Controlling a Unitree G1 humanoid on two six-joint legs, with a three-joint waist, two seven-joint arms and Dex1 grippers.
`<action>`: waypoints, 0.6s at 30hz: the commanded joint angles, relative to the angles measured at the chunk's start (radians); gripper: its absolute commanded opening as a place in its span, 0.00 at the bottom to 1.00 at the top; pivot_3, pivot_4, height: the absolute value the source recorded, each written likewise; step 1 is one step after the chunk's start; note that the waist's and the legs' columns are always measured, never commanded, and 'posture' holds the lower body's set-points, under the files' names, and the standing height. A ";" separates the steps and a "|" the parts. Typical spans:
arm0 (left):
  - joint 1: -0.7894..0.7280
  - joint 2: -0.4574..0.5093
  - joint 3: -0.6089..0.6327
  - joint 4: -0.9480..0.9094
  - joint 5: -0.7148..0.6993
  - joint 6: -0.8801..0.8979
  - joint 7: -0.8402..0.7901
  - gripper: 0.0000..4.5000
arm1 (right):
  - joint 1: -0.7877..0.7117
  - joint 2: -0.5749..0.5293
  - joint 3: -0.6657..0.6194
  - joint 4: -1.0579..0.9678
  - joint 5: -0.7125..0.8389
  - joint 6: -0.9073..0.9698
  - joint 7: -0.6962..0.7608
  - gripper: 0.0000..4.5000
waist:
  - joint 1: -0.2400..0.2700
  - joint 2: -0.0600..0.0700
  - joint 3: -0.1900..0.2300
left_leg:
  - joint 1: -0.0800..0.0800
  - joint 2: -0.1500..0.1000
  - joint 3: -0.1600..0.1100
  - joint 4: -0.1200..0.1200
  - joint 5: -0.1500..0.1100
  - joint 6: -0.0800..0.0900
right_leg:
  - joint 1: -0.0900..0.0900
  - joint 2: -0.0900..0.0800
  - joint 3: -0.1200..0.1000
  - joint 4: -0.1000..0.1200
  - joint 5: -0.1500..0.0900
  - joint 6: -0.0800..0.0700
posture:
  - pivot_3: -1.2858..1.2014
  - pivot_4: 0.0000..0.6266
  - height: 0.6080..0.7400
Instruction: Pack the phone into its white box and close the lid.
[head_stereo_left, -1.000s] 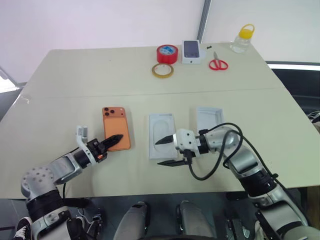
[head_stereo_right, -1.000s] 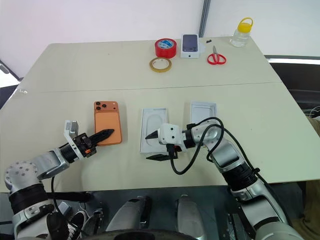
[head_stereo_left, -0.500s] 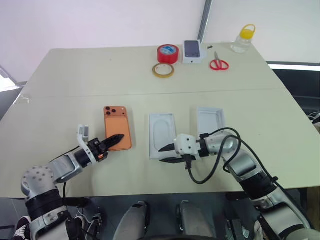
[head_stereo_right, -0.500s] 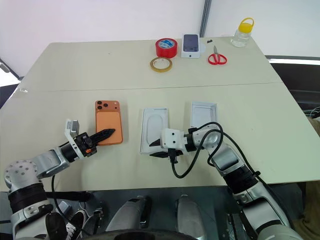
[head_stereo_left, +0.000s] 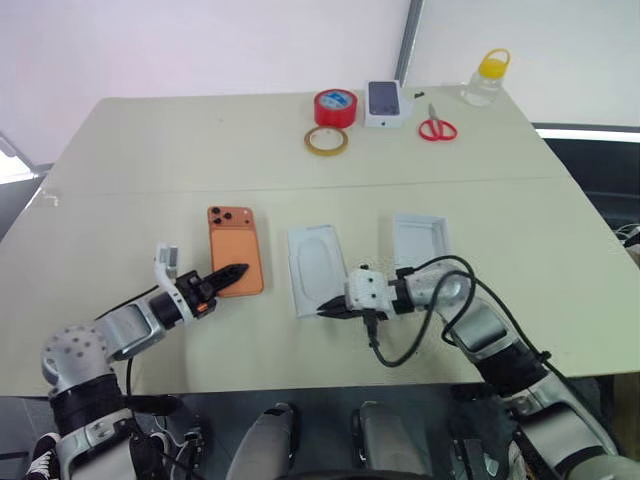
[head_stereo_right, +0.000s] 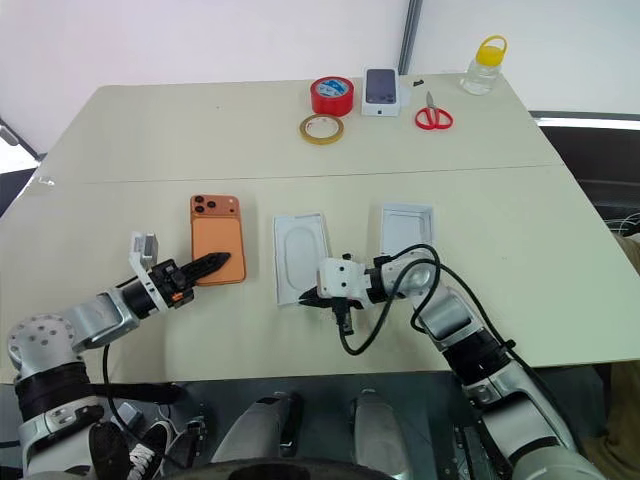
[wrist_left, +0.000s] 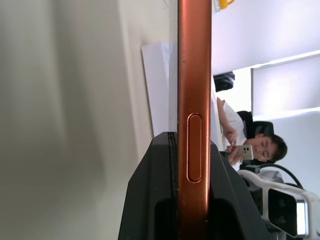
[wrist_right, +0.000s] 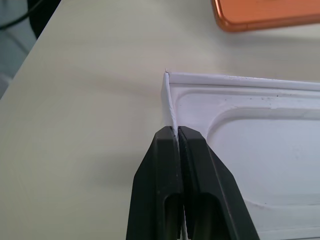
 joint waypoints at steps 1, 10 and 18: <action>-0.079 -0.043 0.005 -0.045 -0.082 -0.051 0.072 0.00 | -0.064 0.040 0.035 -0.015 -0.057 0.020 -0.052 0.00 | 0.005 0.000 0.000 | 0.000 0.000 0.000 0.001 0.001 -0.001 | 0.000 0.000 0.000 0.000 0.000 0.000 | 0.52 0.24 1.00; -0.102 -0.110 -0.048 -0.069 -0.155 -0.103 0.185 0.00 | -0.104 0.127 0.070 0.030 -0.161 0.120 -0.198 0.00 | 0.019 -0.001 0.000 | -0.001 0.000 0.001 0.002 0.001 -0.003 | 0.000 0.000 0.000 0.000 0.000 0.000 | 0.52 0.24 1.00; -0.086 -0.084 -0.131 -0.044 -0.123 -0.129 0.140 0.00 | -0.061 0.084 0.058 -0.048 -0.093 0.139 -0.112 0.34 | 0.019 -0.002 0.000 | -0.001 0.000 0.001 0.002 0.001 -0.003 | 0.000 0.000 0.000 0.000 0.000 0.000 | 0.52 0.24 1.00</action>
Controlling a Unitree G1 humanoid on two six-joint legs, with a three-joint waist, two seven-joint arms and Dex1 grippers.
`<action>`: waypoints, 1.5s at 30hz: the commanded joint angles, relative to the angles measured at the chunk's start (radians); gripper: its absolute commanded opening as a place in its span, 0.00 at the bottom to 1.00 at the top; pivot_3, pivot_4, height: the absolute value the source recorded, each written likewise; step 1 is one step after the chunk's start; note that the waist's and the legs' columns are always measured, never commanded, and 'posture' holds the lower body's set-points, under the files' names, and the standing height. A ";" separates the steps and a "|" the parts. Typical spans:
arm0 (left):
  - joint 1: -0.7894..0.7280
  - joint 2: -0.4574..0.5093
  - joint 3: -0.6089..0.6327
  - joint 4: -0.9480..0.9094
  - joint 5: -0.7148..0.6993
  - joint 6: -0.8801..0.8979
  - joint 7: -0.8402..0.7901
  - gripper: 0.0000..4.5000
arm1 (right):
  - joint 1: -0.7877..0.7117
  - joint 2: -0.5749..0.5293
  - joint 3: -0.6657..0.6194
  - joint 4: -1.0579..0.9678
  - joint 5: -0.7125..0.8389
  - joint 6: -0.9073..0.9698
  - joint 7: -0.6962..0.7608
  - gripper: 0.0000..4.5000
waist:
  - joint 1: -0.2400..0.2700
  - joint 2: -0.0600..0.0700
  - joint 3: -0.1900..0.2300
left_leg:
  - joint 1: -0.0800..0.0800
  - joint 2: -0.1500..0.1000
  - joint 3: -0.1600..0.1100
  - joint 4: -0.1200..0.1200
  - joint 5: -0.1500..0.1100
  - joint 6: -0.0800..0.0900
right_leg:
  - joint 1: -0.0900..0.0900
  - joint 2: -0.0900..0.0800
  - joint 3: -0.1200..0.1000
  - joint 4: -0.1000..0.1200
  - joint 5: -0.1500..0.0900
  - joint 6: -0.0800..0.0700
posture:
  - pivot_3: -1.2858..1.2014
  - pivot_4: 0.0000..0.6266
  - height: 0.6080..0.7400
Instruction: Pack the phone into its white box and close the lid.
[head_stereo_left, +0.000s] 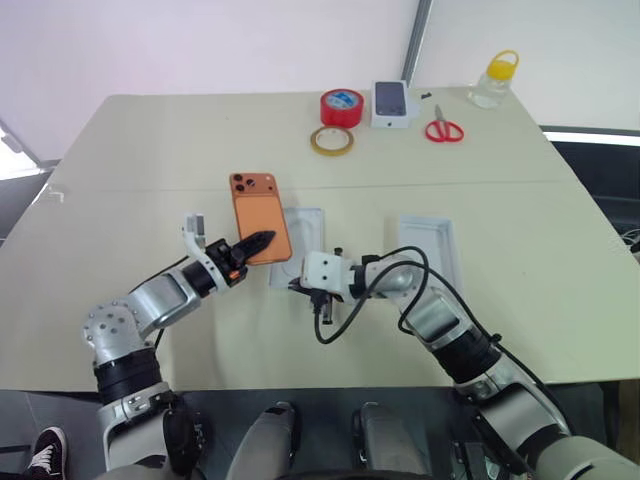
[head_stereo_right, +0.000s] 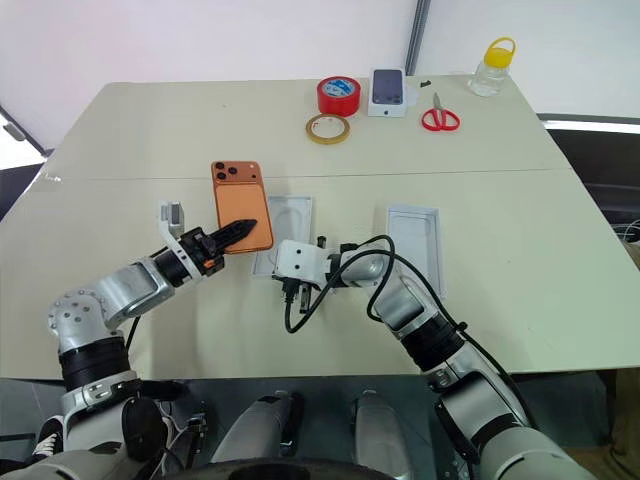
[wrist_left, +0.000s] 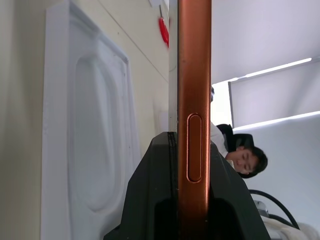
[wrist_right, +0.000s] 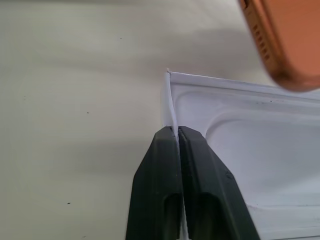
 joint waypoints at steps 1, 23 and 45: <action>-0.018 0.024 -0.033 -0.023 -0.002 -0.024 -0.055 0.00 | 0.012 -0.018 -0.019 -0.075 0.057 -0.008 0.052 0.44 | 0.001 0.000 0.000 | 0.000 0.000 0.000 0.000 0.000 0.000 | 0.000 0.000 0.000 0.000 0.000 0.000 | 0.52 0.24 1.00; -0.076 0.091 -0.178 0.093 0.155 -0.013 -0.246 0.90 | -0.028 -0.173 -0.204 -0.044 0.207 -0.024 0.097 1.00 | -0.002 -0.001 0.001 | 0.000 0.000 0.000 0.000 0.000 0.001 | 0.000 0.000 0.000 0.000 0.000 0.000 | 0.52 0.24 1.00; 0.004 0.217 -0.088 -0.144 0.107 0.035 -0.190 0.90 | -0.067 -0.123 -0.200 0.056 0.180 -0.091 0.053 1.00 | -0.001 -0.001 0.001 | 0.000 0.000 0.000 0.000 0.000 0.001 | 0.000 0.000 0.000 0.000 0.000 0.000 | 0.52 0.24 1.00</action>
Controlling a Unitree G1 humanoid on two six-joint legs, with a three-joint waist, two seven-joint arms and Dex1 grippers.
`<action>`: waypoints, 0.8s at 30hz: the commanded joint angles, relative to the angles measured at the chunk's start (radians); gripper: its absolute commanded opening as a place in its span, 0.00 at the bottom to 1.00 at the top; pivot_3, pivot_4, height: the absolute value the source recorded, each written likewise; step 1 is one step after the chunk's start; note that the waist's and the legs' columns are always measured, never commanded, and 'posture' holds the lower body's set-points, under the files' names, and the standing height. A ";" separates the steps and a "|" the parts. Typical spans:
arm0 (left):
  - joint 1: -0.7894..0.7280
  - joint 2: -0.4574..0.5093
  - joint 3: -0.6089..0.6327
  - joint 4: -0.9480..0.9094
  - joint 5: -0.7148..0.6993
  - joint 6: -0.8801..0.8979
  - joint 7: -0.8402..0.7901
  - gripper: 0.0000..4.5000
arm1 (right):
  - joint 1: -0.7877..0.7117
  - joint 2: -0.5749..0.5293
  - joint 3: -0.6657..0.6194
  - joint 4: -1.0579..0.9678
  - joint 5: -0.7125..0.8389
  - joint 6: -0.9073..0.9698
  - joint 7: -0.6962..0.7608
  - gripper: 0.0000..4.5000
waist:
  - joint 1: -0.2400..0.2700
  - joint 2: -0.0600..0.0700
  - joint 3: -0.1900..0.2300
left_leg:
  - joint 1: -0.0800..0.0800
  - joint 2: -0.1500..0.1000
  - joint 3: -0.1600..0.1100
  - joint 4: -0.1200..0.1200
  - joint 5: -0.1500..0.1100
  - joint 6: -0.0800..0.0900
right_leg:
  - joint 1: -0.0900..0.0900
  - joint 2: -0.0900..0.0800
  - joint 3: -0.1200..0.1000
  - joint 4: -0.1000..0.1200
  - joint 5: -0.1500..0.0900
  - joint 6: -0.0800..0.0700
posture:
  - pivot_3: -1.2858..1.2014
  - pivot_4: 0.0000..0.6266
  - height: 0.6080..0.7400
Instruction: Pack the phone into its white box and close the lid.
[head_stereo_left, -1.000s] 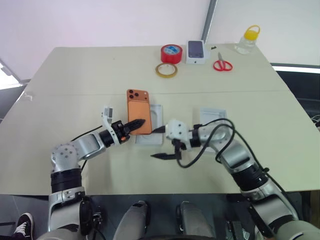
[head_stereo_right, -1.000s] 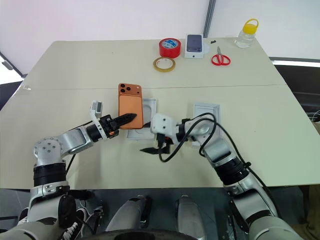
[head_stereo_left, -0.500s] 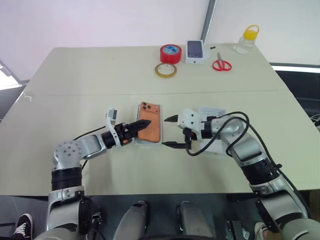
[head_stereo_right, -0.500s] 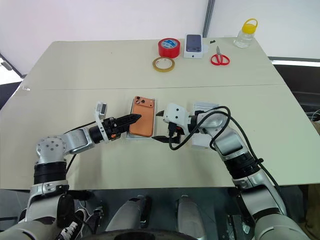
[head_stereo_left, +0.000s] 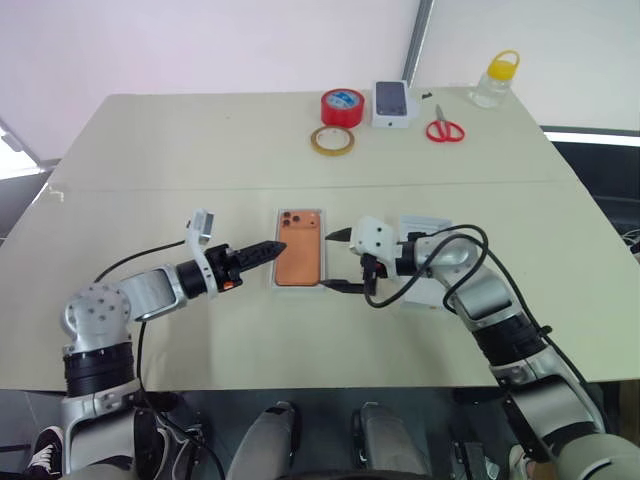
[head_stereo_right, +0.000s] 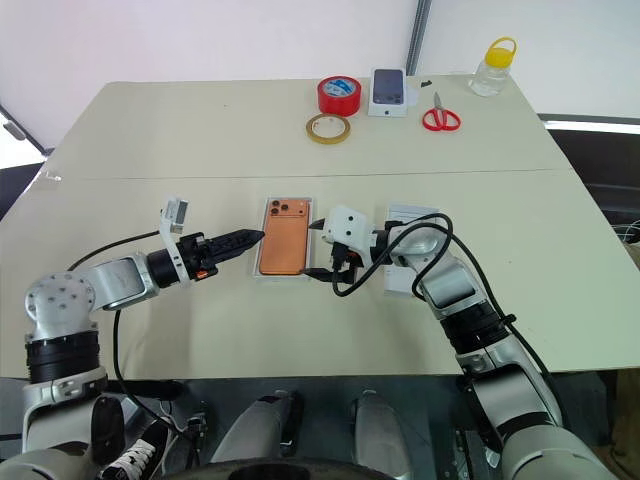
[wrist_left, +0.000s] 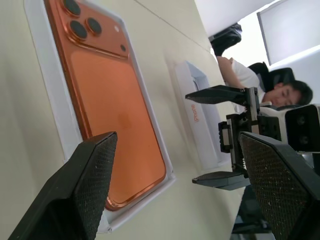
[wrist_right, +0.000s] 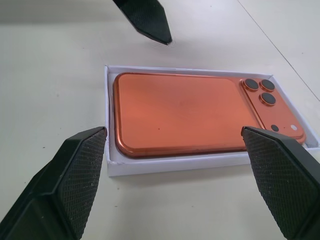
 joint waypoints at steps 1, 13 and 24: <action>0.008 0.028 0.046 -0.058 -0.018 -0.031 0.009 0.90 | -0.033 0.007 -0.020 0.002 -0.004 -0.026 -0.020 1.00 | 0.000 0.000 0.000 | 0.000 0.000 0.000 0.000 0.000 0.000 | 0.000 0.000 0.000 0.000 0.000 0.000 | 0.52 0.24 1.00; -0.032 0.080 -0.105 0.099 0.457 -0.478 -0.026 0.05 | -0.161 0.038 -0.030 0.278 -0.147 -0.216 -0.228 0.13 | 0.003 0.000 0.000 | 0.000 -0.001 0.001 -0.001 0.000 0.000 | 0.000 -0.001 0.000 -0.002 0.000 0.000 | 0.52 0.24 1.00; -0.078 -0.008 -0.394 0.165 0.716 -0.549 -0.109 0.00 | -0.135 0.068 0.066 0.330 -0.278 -0.280 -0.256 0.02 | 0.001 0.000 0.000 | 0.000 -0.001 0.001 -0.001 0.000 0.000 | -0.001 0.000 0.000 0.000 0.000 0.000 | 0.52 0.24 1.00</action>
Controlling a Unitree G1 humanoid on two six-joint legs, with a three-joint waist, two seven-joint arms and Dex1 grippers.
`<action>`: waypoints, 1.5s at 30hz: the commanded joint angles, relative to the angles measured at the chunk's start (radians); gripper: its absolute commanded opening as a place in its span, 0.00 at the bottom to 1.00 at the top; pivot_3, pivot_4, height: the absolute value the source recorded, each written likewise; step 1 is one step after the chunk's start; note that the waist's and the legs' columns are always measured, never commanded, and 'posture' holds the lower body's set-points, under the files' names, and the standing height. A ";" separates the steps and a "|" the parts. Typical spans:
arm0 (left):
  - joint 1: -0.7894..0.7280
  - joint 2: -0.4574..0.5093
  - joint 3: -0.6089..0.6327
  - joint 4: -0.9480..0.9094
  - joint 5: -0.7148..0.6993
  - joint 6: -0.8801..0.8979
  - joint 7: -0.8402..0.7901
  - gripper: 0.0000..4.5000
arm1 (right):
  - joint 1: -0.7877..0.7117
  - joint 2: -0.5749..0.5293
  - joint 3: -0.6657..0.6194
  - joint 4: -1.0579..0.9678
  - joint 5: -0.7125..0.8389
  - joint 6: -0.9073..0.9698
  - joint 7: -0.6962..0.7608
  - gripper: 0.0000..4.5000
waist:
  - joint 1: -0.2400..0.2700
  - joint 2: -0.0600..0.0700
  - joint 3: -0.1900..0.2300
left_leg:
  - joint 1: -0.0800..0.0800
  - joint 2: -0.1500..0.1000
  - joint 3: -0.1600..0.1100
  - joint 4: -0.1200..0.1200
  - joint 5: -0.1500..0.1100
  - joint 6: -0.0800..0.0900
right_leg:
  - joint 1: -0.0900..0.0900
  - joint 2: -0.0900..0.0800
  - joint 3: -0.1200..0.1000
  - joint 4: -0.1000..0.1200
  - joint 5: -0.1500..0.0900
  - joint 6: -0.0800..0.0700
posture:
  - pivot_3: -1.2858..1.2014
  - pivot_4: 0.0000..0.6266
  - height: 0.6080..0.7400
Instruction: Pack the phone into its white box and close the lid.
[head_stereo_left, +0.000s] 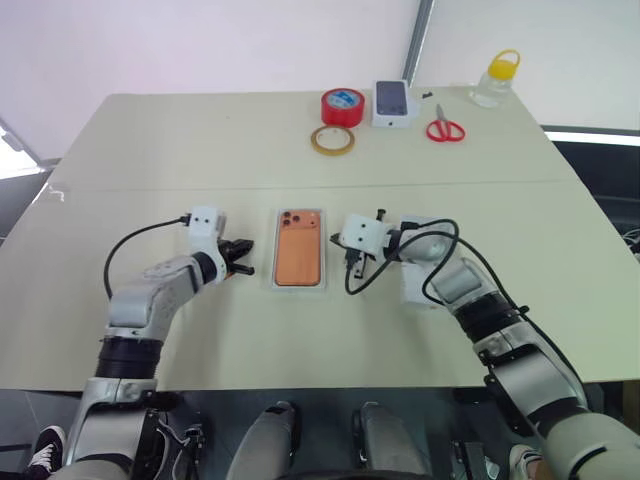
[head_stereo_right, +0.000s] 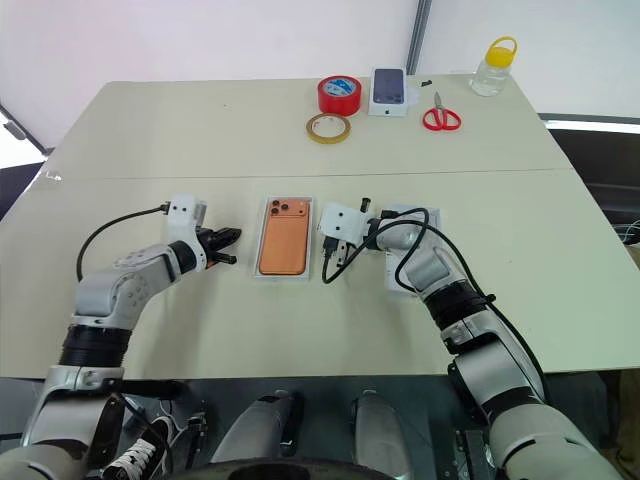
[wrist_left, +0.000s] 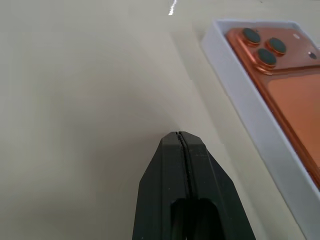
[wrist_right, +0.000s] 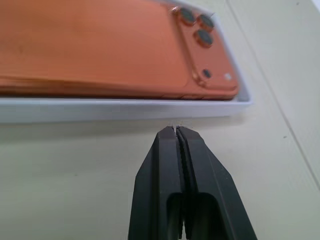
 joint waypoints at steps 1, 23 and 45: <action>-0.016 -0.031 -0.062 0.002 0.024 0.033 -0.053 0.00 | -0.002 0.002 0.006 -0.031 -0.025 -0.022 -0.007 0.02 | 0.000 0.000 0.000 | 0.000 0.000 0.000 0.000 0.000 0.000 | 0.000 0.000 0.000 0.000 0.000 0.000 | 0.52 0.24 1.00; -0.158 -0.336 -0.214 0.015 0.018 0.194 -0.225 0.00 | 0.237 -0.189 -0.132 -0.398 0.072 0.244 0.182 0.02 | 0.027 0.000 0.000 | 0.000 -0.002 -0.001 0.006 -0.002 0.003 | 0.006 -0.001 -0.002 -0.002 -0.001 0.002 | 0.52 0.24 1.00; -0.158 -0.324 -0.152 0.091 0.133 0.085 -0.269 0.00 | 0.347 -0.299 -0.210 -0.506 0.065 0.300 0.200 0.02 | 0.027 -0.001 0.000 | 0.000 -0.002 -0.001 0.009 -0.003 0.005 | 0.008 -0.002 -0.003 -0.002 -0.002 0.004 | 0.52 0.24 1.00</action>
